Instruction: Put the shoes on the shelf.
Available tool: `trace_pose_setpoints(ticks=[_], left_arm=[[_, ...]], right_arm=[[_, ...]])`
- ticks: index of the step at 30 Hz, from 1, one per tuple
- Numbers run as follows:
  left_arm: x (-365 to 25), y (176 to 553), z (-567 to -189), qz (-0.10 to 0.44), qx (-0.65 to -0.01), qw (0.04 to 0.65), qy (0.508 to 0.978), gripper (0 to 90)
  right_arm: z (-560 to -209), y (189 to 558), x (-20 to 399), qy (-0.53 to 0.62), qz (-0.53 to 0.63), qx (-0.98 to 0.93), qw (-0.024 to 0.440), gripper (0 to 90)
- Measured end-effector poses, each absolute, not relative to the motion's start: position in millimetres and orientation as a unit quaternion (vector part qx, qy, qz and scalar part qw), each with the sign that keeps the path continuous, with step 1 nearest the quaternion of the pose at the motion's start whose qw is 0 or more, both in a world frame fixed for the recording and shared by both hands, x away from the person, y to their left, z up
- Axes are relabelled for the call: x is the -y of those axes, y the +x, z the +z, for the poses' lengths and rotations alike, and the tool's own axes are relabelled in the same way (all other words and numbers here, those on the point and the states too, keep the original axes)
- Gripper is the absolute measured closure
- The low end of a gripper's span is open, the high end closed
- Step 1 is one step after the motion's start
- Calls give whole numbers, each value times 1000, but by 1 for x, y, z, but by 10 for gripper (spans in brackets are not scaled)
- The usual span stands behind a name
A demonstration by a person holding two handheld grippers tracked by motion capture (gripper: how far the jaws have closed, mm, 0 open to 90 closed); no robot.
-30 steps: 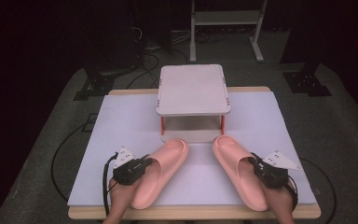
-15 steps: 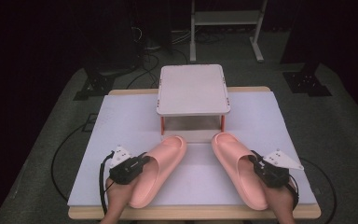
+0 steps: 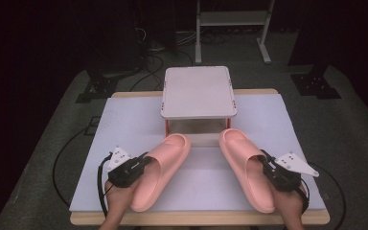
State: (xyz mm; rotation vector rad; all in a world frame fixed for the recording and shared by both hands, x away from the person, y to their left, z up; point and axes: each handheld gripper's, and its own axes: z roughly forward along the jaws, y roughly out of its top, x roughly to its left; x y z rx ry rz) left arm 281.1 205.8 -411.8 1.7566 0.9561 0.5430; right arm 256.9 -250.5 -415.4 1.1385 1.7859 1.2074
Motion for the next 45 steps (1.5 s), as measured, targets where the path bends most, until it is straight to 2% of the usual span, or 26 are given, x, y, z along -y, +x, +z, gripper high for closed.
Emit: trace_pose_setpoints(ticks=[16, 45], left_arm=[[-210, 282, -389, 237, -390, 522, 720, 813], [-205, 305, -349, 249, -376, 532, 716, 814]], right_arm=[[-391, 253, 250, 437, 495, -653, 371, 829], [-360, 277, 235, 429, 510, -640, 382, 827]])
